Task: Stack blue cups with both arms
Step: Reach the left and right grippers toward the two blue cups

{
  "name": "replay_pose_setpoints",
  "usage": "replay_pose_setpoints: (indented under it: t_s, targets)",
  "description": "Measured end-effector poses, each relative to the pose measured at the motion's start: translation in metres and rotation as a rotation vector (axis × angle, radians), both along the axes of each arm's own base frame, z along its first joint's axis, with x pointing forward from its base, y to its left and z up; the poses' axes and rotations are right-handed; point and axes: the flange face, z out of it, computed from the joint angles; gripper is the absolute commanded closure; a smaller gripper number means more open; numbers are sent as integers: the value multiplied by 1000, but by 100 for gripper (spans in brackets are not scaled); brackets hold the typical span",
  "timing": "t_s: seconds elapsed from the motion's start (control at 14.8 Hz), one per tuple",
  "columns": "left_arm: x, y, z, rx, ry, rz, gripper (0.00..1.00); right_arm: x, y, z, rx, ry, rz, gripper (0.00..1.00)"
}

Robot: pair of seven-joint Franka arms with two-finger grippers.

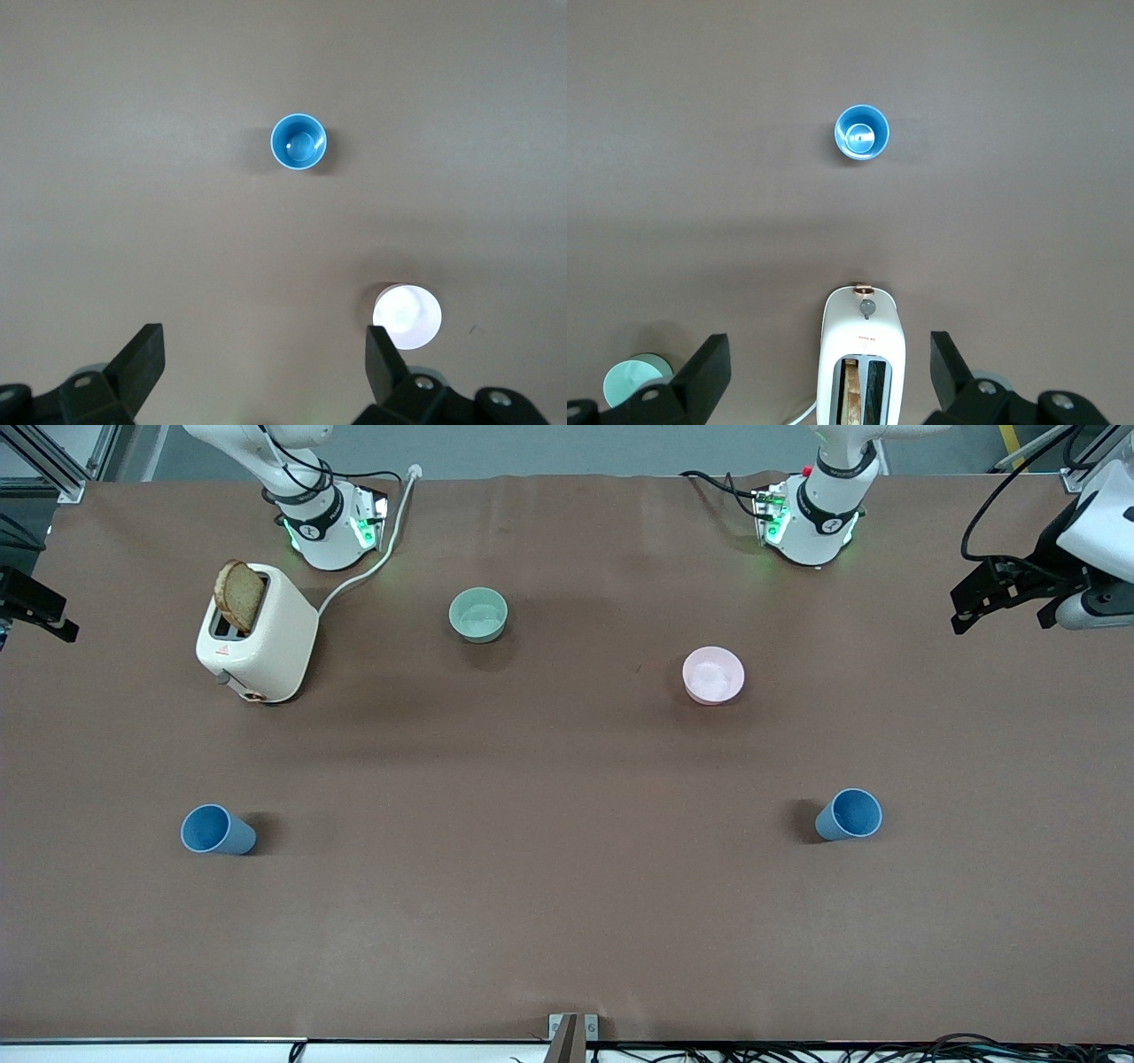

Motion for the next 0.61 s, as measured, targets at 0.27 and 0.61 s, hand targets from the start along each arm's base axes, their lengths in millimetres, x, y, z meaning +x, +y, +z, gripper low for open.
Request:
replay_pose_setpoints:
  t_s: [0.27,0.61]
  targets:
    - [18,9,-11,-3,11,15,0,0,-1,0,0,-1,-1,1]
    - [97,24,-100,-15,54,39,0,1,-1,0,0,-6,-1,0]
